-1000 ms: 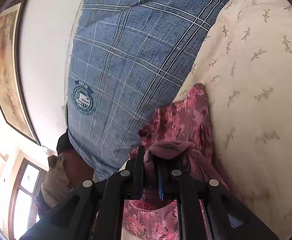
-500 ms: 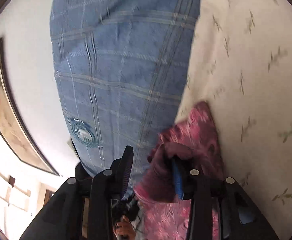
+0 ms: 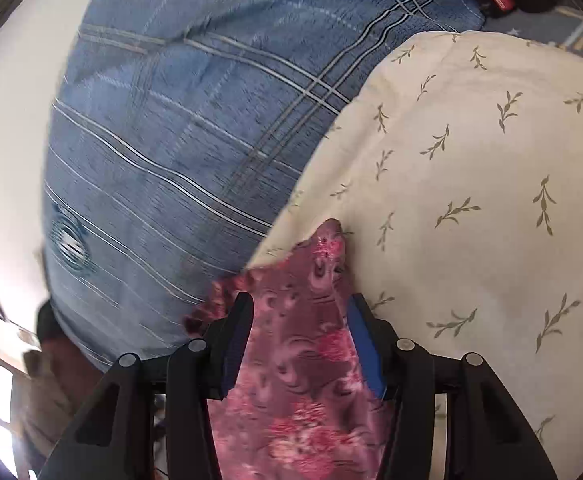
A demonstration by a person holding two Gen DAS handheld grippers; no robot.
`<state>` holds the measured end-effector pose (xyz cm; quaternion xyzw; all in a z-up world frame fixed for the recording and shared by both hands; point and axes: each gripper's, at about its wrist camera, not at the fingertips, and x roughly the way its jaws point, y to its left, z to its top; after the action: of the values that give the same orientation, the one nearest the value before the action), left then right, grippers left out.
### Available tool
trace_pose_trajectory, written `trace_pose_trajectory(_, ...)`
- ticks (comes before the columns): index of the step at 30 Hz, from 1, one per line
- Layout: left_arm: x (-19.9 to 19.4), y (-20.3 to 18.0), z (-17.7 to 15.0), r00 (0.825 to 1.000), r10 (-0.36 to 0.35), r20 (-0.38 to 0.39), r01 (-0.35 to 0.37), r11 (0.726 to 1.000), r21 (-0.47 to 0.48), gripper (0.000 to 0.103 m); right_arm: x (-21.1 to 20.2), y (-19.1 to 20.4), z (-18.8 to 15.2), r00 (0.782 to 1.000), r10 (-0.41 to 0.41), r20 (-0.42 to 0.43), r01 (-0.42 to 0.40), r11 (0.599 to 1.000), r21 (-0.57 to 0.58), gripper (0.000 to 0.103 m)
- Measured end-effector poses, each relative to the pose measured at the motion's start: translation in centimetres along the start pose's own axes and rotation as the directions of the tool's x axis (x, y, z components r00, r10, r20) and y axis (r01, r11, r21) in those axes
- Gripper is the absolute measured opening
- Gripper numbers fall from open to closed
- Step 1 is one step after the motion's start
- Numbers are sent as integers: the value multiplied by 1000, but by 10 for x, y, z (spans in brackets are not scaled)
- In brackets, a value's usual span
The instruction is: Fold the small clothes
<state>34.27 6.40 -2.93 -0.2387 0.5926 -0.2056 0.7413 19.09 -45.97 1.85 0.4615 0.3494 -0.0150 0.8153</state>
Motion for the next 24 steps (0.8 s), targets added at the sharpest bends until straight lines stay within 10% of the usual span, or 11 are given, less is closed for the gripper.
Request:
trace_pose_trajectory(6, 23, -8, 10, 1000, 22, -11, -22, 1000, 2, 42, 38, -3, 13, 988, -154, -17, 152, 985, -78, 51)
trace_pose_trajectory(8, 19, -16, 12, 999, 33, 22, -34, 999, 29, 9, 48, 5, 15, 991, -131, -10, 129, 982, -135, 21)
trace_pose_trajectory(9, 16, -18, 12, 999, 40, 33, -41, 999, 31, 9, 55, 12, 15, 988, -152, -27, 145, 974, -174, 2)
trace_pose_trajectory(12, 6, -17, 12, 998, 27, 64, -28, 1000, 9, 8, 61, 35, 14, 976, -217, -4, 208, 938, -277, 4)
trace_pose_trajectory(18, -30, -8, 12, 977, -43, 208, 46, 999, -11, 4, 14, 63, 28, 985, 73, 159, -31, 968, -250, 4)
trace_pose_trajectory(24, -3, 33, 32, 987, -9, 159, 31, 990, -134, 3, 66, 37, 32, 992, -63, 106, 79, 985, -153, 4)
